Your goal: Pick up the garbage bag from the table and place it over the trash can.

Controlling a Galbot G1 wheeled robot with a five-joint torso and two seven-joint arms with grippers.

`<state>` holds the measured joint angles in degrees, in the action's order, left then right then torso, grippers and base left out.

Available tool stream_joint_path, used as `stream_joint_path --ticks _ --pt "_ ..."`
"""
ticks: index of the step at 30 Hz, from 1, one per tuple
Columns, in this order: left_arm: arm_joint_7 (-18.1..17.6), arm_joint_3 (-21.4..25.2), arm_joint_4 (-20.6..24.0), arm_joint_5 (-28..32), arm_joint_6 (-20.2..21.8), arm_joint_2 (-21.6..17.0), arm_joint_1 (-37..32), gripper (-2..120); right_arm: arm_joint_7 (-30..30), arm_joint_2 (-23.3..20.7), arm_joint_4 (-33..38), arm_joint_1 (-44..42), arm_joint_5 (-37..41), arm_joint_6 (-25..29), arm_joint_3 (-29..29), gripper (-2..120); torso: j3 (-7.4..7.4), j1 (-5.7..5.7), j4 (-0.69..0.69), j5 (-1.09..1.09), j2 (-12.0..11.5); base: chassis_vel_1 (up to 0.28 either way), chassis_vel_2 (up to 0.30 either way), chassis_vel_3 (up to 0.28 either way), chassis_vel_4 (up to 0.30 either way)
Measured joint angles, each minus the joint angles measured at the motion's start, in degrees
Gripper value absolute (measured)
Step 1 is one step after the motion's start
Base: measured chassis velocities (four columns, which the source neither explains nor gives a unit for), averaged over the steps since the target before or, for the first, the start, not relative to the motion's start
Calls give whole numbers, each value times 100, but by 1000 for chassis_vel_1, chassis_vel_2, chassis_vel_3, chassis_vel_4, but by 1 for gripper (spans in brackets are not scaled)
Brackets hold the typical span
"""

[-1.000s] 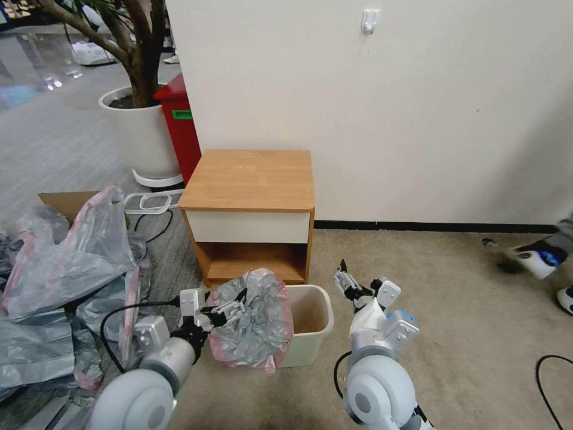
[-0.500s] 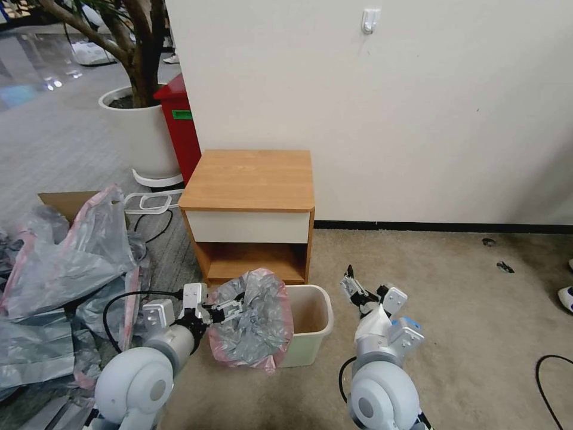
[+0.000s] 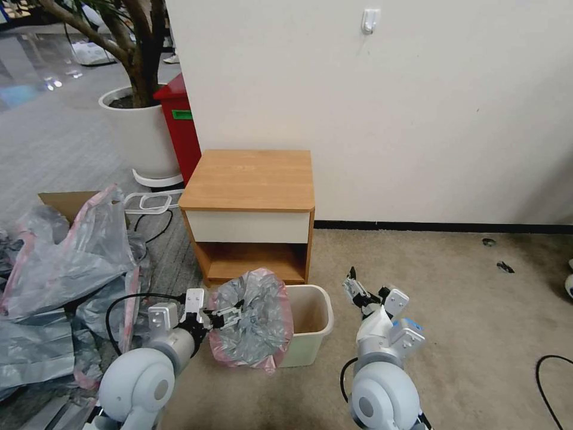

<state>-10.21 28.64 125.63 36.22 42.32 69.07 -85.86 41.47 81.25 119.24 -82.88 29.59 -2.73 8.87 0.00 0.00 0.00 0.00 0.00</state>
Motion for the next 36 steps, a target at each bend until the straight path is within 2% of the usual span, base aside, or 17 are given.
stream_joint_path --ticks 4,14,27,36 --pt "76 5 96 1 -6 -1 -28 100 -4 2 -55 9 -17 5 12 100 0 0 0 0 0 0 0 0 0" --pt "220 6 84 429 -12 -4 10 100 -21 -15 -86 12 -42 24 66 100 0 0 0 0 1 0 0 0 0" --pt "388 -91 -577 450 -17 -25 264 100 -30 -25 -69 -130 -120 116 153 100 0 0 0 0 0 0 0 0 0" --pt "519 -147 -686 306 -18 -54 261 100 -29 -11 -26 -150 -130 124 199 100 0 0 0 0 0 0 0 0 0"
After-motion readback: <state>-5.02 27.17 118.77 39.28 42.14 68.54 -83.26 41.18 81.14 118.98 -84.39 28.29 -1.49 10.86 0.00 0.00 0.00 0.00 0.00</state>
